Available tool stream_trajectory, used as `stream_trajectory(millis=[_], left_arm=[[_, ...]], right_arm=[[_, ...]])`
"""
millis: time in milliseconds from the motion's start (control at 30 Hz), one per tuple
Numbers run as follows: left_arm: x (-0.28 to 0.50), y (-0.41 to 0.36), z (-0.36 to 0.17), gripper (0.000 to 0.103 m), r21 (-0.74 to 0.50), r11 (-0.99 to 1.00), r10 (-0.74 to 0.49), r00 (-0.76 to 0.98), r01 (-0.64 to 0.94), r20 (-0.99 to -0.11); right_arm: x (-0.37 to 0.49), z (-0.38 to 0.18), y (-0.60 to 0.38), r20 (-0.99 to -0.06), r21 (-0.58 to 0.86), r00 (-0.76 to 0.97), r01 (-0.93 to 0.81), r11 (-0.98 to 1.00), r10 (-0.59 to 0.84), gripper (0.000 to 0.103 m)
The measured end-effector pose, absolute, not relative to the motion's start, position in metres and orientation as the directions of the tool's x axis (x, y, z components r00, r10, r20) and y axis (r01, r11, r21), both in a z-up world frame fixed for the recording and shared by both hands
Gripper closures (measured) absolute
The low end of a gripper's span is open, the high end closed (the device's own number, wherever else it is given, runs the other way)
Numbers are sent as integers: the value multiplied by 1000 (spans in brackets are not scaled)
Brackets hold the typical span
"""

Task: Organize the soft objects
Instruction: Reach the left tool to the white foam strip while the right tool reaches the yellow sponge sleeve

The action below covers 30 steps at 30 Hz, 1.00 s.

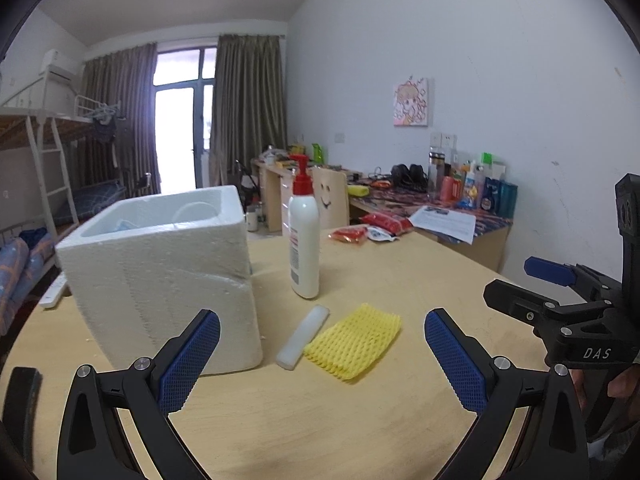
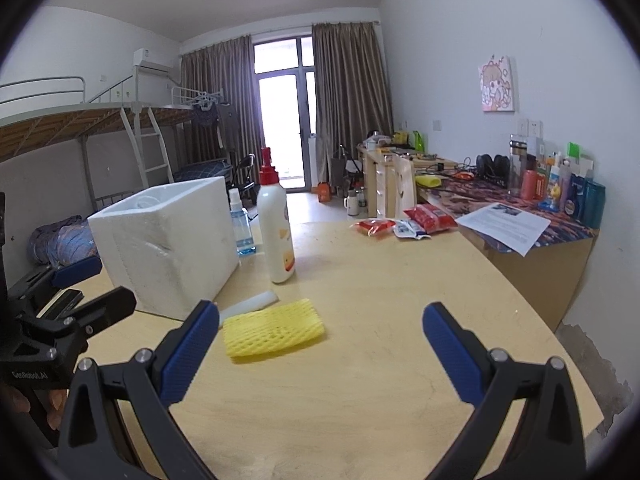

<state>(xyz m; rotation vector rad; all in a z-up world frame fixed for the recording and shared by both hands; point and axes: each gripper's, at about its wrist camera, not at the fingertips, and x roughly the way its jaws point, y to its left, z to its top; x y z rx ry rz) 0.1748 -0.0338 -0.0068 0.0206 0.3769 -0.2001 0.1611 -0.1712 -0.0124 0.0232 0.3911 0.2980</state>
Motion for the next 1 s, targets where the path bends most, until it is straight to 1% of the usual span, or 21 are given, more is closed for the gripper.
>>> stream_trajectory(millis=[100, 200, 400, 500, 700, 767, 833, 933, 1000], left_arm=[[186, -39, -10, 1, -20, 978, -200, 899, 209, -390], [199, -43, -13, 1, -47, 968, -243, 874, 247, -421], [224, -57, -22, 1, -58, 953, -289, 833, 298, -472], [237, -61, -27, 1, -82, 945, -314, 805, 317, -504], [268, -65, -38, 2, -88, 948, -300, 767, 306, -567], [277, -65, -43, 6, -92, 950, -294, 755, 299, -586], [285, -64, -47, 7, -88, 955, -278, 746, 284, -606], [294, -56, -53, 8, -101, 965, -252, 742, 243, -621], [297, -53, -54, 10, -87, 971, -228, 748, 223, -623]], right_arm=[[165, -16, -173, -384, 83, 877, -278, 957, 288, 0], [170, -20, -175, -394, 88, 873, -277, 957, 288, 0], [178, -26, -180, -412, 103, 864, -272, 957, 290, 0], [185, -30, -184, -423, 109, 859, -268, 957, 289, 0], [197, -36, -194, -436, 122, 855, -253, 960, 281, 0], [200, -37, -195, -442, 125, 851, -254, 959, 283, 0], [203, -38, -193, -448, 123, 848, -255, 959, 283, 0], [206, -40, -190, -457, 117, 841, -266, 957, 289, 0], [210, -42, -185, -469, 114, 831, -279, 954, 299, 0]])
